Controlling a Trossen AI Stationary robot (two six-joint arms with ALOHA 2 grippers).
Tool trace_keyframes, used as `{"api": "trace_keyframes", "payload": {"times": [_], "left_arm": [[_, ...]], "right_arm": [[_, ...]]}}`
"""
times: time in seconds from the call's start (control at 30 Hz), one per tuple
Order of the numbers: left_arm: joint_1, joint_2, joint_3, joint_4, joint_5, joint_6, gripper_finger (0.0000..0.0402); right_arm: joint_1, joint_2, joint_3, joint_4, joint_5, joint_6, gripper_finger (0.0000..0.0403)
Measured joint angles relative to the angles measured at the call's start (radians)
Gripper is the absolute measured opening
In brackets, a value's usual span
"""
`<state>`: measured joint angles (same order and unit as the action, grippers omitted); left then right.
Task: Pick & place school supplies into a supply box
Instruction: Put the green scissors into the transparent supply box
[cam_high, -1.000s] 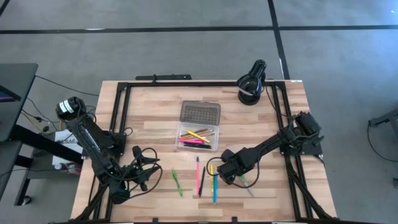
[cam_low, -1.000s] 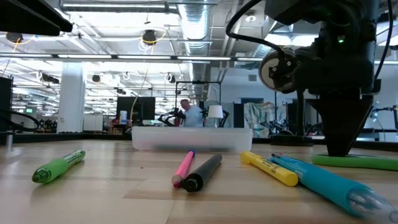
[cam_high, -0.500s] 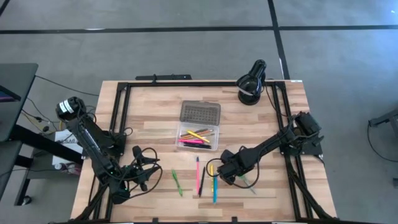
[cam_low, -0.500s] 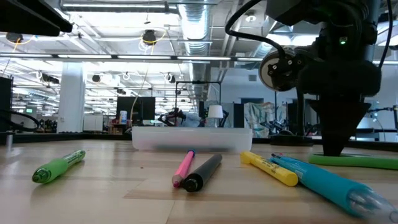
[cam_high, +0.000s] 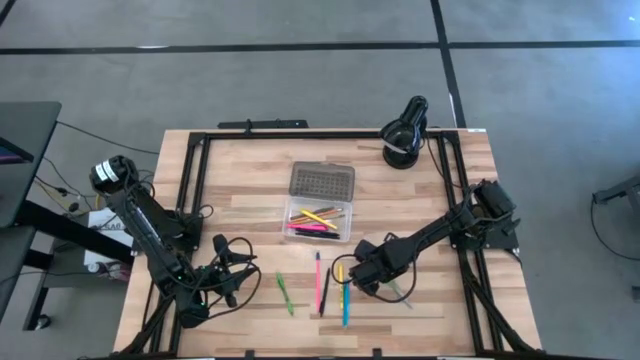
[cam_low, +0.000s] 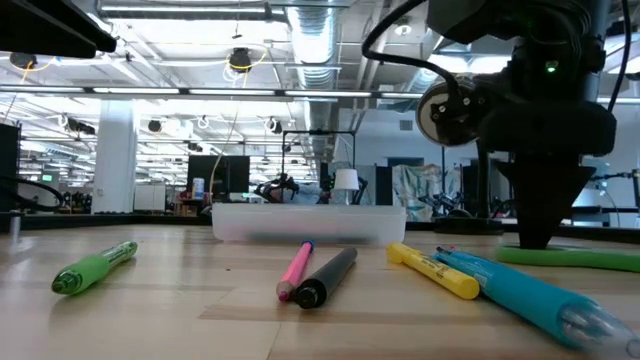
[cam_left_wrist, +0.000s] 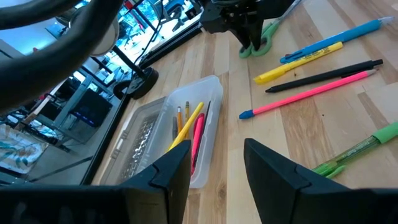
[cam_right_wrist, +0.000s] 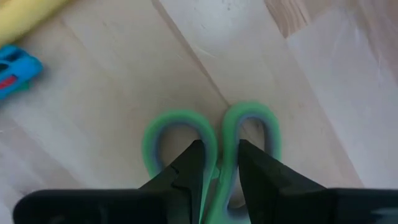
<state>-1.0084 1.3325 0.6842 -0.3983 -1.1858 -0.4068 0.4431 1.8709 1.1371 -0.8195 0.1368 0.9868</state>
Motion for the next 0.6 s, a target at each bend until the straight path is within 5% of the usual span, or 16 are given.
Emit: {"api": "trace_keyframes", "payload": {"times": [0.6], "left_arm": [[0.0, 0.0, 0.0, 0.0, 0.001, 0.0, 0.0143]], "right_arm": [[-0.038, 0.0, 0.217, -0.189, 0.114, -0.171, 0.0077]]}}
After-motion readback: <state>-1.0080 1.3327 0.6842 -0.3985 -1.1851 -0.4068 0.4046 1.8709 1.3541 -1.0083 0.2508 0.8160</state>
